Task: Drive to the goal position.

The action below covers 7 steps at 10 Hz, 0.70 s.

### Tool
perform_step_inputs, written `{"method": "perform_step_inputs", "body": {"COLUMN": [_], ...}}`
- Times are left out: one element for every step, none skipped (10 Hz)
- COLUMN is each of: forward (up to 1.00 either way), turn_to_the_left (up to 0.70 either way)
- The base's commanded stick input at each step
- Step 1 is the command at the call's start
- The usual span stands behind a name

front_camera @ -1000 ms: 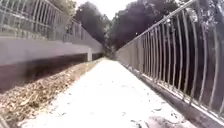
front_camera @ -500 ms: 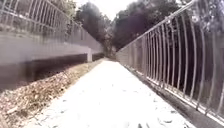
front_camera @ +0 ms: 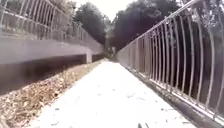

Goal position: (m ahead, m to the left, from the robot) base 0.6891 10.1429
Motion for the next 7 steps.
{"method": "perform_step_inputs", "body": {"forward": [0.5, 0.5, 0.5, 0.5, 0.5, 0.5, 0.5], "turn_to_the_left": [0.0, 0.0, 0.0, 0.0, 0.0, 0.0, 0.0]}}
